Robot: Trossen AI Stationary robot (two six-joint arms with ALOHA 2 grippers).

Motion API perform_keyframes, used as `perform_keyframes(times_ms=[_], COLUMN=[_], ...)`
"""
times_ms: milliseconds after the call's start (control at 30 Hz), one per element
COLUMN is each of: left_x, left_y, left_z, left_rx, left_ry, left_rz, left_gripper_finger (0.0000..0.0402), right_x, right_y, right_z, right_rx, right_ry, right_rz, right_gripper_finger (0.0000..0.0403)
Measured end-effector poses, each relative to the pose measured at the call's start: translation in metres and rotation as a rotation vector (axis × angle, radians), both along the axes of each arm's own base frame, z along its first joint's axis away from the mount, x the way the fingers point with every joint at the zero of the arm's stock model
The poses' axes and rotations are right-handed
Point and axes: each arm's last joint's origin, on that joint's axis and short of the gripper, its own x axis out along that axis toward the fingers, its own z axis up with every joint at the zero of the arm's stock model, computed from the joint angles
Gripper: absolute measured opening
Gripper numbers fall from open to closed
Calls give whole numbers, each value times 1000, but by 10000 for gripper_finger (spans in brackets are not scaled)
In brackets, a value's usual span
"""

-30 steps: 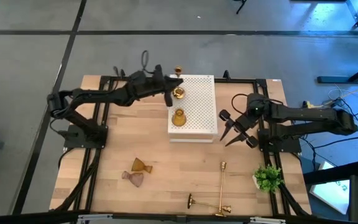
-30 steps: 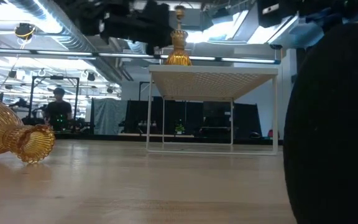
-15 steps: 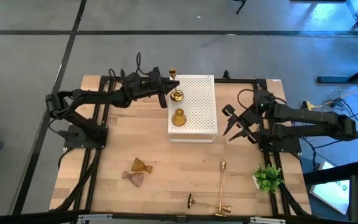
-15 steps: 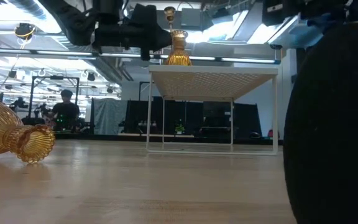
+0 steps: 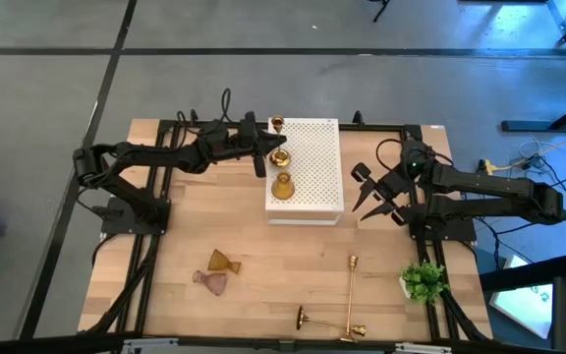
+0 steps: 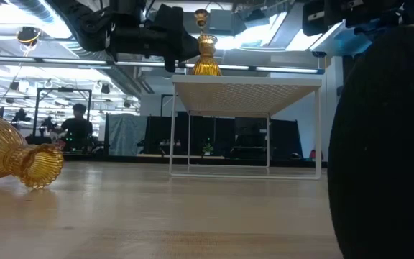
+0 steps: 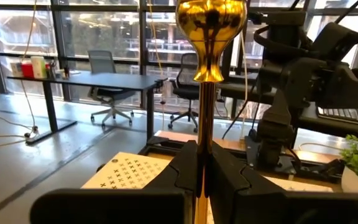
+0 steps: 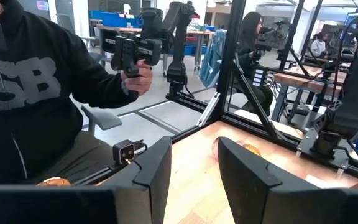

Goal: Pick & Place candle stick holders
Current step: Put the top gold candle holder on the shelf

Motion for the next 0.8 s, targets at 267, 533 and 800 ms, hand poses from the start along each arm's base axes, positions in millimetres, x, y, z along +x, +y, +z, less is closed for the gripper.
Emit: perform_keyframes(times_ms=[267,533,800], left_x=[5,7,7], left_y=[2,2,2], left_z=[-10,-12,-12], left_rx=[-10,9,9], left_ry=[29,31,34], left_rz=[-9,-13,-24], left_gripper_finger=[11,11,17], right_x=[0,0,0], right_y=[0,0,0], right_z=[1,1,1], right_rx=[-2,0,2], right_ry=[-8,-7,-9], right_rz=[0,-1,-1], right_gripper_finger=[133,133,133])
